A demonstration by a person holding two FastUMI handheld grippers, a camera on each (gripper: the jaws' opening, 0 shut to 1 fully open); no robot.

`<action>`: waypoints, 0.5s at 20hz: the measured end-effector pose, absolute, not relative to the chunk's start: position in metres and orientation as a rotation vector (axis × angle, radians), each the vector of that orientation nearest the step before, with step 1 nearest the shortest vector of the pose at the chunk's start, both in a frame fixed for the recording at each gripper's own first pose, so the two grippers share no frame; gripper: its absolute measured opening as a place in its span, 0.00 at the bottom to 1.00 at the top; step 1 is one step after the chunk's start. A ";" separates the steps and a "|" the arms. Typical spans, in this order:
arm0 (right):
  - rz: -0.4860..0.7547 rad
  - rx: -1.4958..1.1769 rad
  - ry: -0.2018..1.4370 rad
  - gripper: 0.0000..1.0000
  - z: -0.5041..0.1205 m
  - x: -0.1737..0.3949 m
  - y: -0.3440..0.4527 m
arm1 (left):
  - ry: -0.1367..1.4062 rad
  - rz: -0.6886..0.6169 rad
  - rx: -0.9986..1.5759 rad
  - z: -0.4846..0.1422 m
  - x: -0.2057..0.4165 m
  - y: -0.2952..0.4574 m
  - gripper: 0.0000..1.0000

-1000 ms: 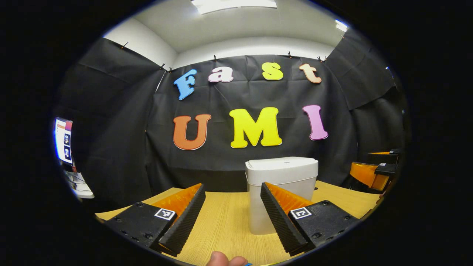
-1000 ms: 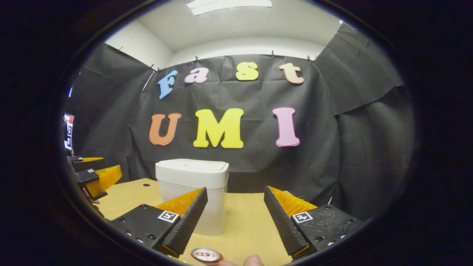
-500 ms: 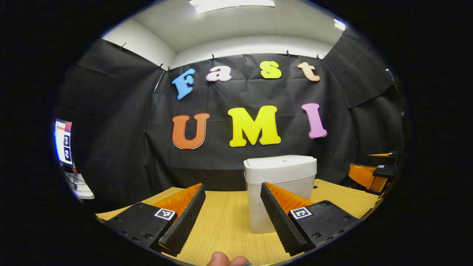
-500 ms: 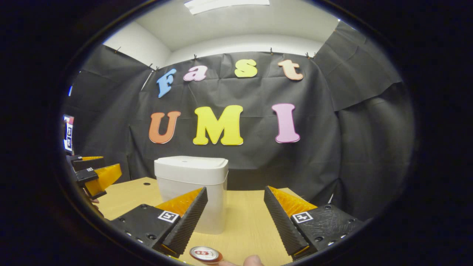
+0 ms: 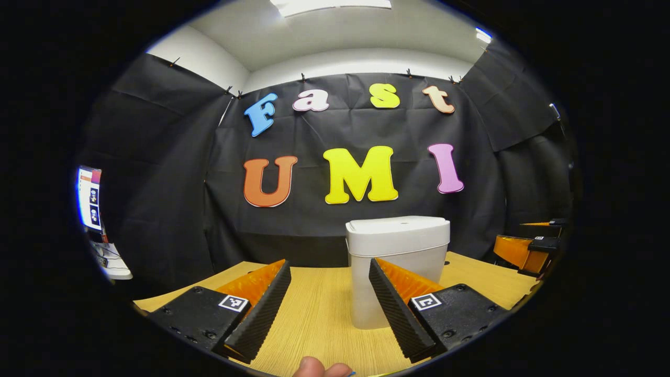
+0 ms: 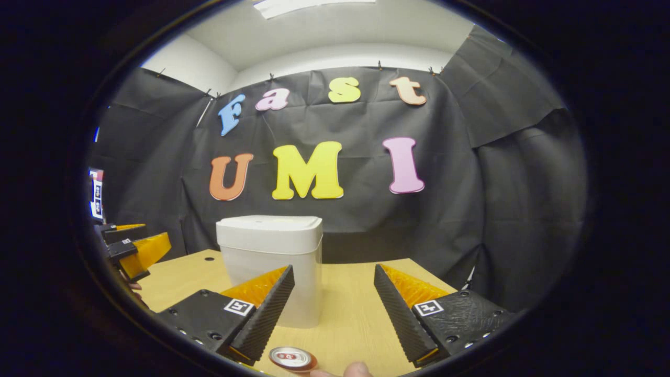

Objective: Press the lid of the desktop garbage bin to open it, pick up the crumpled paper on the desktop and throw it into the bin, then pick up the pop can on the desktop and drop it into the bin, and finally close the garbage bin lid.

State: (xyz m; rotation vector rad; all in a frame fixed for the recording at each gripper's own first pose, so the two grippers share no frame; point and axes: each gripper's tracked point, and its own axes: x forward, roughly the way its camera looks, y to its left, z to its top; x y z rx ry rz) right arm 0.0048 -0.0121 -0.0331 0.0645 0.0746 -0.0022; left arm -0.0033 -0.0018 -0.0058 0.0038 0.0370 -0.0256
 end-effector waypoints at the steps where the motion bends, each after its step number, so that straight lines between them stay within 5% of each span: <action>1: -0.003 0.063 0.081 0.95 -0.035 0.005 -0.013 | 0.036 -0.028 0.002 -0.005 -0.003 -0.003 0.96; 10: 0.038 0.070 0.094 0.95 -0.031 0.009 -0.006 | 0.049 -0.037 -0.001 -0.016 -0.005 -0.002 0.97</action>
